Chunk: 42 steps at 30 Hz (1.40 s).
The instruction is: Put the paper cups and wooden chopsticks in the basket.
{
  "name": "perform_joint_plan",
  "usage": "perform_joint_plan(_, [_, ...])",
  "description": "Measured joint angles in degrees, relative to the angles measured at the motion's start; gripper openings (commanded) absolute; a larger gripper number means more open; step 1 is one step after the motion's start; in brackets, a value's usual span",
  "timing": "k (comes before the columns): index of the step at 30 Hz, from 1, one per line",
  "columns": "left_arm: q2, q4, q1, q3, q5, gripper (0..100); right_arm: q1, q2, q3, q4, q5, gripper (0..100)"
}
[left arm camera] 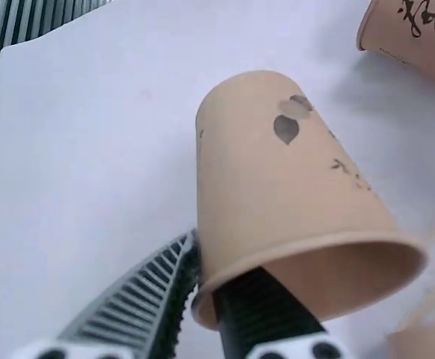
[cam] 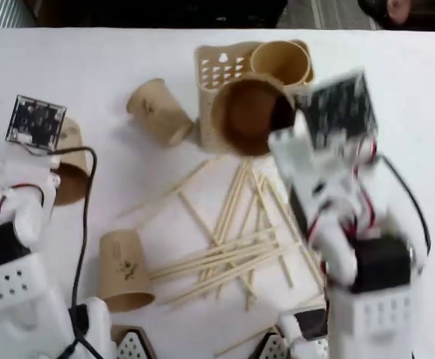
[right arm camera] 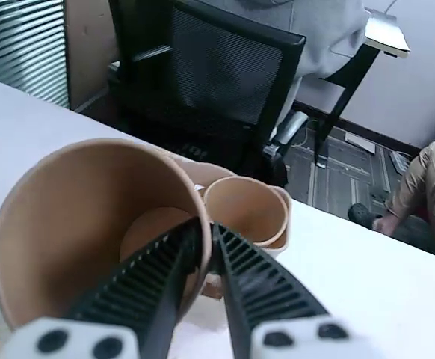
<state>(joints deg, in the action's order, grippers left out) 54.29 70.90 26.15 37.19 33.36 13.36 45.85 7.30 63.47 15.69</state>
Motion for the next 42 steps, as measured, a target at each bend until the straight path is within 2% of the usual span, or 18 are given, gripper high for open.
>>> perform_joint_plan(12, [4.5, 2.8, 0.0, 0.0, 0.0, 2, -5.9, -32.4, -27.3, -0.4, 0.0, 1.9])
perform_joint_plan(22, [4.6, 2.8, 0.0, 0.0, -1.8, 2, -8.3, -49.1, -35.3, -0.4, -4.3, 2.0])
perform_joint_plan(26, [4.6, 2.8, 0.0, 0.0, -2.6, 2, -8.4, -50.7, -35.4, -0.4, -4.3, 5.0])
perform_joint_plan(30, [4.6, 2.8, 0.0, -0.1, -5.3, 2, -8.1, -51.1, -35.5, 0.9, -4.3, 20.5])
perform_joint_plan(36, [4.6, 2.8, 0.0, -4.8, -10.8, 2, -9.4, -49.0, -35.7, 5.0, -5.7, 18.5])
perform_joint_plan(42, [4.6, 3.9, -0.1, -11.8, -17.8, 2, -9.2, -39.7, -35.8, 13.1, -5.9, 18.0])
